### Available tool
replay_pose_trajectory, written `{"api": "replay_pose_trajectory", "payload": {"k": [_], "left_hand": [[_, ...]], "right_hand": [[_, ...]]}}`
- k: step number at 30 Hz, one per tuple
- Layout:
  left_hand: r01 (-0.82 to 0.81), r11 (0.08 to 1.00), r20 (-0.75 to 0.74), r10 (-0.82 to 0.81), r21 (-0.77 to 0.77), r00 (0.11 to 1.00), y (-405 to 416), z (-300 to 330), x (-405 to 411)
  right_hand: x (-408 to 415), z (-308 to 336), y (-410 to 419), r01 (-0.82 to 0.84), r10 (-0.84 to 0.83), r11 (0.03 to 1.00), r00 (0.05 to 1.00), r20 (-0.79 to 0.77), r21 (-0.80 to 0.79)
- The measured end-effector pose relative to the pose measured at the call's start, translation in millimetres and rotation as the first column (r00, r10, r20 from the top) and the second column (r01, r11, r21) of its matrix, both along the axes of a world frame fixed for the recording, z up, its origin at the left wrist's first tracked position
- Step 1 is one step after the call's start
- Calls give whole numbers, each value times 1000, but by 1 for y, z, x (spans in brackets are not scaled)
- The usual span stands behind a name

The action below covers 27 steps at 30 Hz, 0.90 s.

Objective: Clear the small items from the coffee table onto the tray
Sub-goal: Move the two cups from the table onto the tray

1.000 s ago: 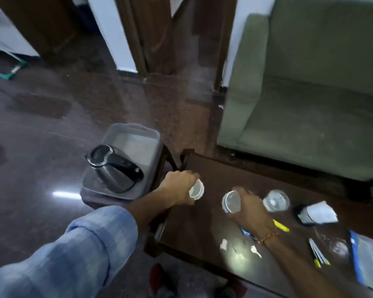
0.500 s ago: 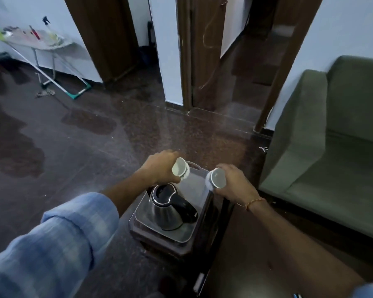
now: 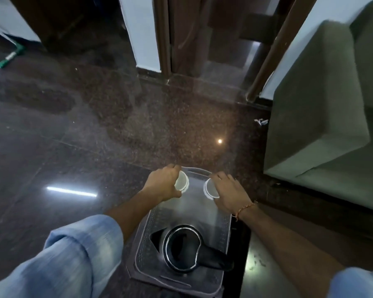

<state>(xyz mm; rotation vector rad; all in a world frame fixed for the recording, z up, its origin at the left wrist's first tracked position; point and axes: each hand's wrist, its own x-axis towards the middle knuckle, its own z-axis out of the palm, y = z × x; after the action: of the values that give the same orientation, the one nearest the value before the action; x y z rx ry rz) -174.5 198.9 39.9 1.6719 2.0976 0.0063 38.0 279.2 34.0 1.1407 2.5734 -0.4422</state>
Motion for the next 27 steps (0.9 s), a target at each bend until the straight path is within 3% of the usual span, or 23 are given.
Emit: {"api": "replay_pose_trajectory", "payload": {"k": [11,19,27], "left_hand": [[145,986,-32,-148,-78,988,20,-50,1],[135,986,-40,-139,-97,989,17,-73,7],[95,992,-62,-100,-82,993,9,-85,23]], "right_hand": [[-20,-51,3,61,-61,998,997,47,-2],[-21,-66,-1,100,-98,995,992,81,-12],[-18,-73,-11,147,-147,989,989,-2,-12]]}}
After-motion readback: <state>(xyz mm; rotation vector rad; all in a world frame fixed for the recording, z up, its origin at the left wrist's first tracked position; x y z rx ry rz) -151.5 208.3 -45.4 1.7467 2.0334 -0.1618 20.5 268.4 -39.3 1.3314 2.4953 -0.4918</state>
